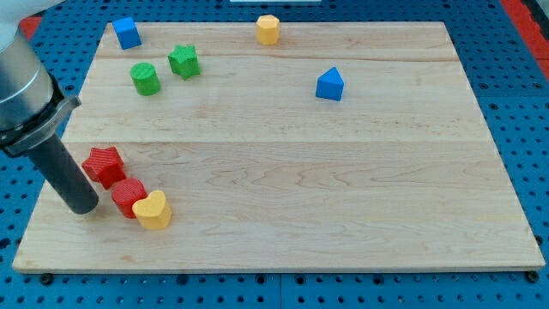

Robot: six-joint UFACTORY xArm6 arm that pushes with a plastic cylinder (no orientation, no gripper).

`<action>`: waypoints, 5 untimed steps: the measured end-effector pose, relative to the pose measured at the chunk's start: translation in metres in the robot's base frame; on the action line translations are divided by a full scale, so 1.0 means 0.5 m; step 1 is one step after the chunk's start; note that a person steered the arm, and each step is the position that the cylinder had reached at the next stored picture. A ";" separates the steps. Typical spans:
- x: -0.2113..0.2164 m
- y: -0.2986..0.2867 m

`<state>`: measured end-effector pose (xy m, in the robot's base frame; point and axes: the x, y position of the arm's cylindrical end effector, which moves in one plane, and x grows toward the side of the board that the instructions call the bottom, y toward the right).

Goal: Slide the red circle to the center

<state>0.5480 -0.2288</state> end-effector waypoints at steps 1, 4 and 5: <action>0.018 0.041; -0.006 0.125; -0.041 0.134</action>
<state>0.5277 -0.1617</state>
